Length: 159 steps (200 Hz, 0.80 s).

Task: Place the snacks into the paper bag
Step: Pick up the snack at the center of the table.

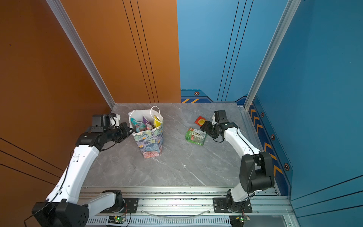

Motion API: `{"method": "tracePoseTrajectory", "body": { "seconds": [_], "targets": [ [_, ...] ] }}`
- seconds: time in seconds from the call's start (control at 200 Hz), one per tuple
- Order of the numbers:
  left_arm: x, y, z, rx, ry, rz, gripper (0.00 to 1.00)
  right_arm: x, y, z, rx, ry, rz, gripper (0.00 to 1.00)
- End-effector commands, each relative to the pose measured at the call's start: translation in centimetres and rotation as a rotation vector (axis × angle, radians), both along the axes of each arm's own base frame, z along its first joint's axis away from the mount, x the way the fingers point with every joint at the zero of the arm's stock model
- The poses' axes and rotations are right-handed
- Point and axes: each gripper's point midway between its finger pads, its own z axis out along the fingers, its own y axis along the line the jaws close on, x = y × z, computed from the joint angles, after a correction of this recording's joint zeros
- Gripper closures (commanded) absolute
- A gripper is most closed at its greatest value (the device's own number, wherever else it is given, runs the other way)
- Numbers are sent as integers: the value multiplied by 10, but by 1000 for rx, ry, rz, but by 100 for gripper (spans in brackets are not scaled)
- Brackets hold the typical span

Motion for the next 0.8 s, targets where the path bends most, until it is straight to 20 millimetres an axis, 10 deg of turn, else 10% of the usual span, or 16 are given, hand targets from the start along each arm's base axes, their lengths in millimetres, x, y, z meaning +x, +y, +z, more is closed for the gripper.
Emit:
{"method": "tracePoseTrajectory", "body": {
  "seconds": [0.0, 0.791],
  "targets": [
    [-4, -2, 2, -23, -6, -9, 100, 6, -13, -24, -27, 25, -36, 36],
    [-3, -2, 4, -25, -11, -10, 100, 37, -18, -109, -59, 150, -110, 47]
  ]
}}
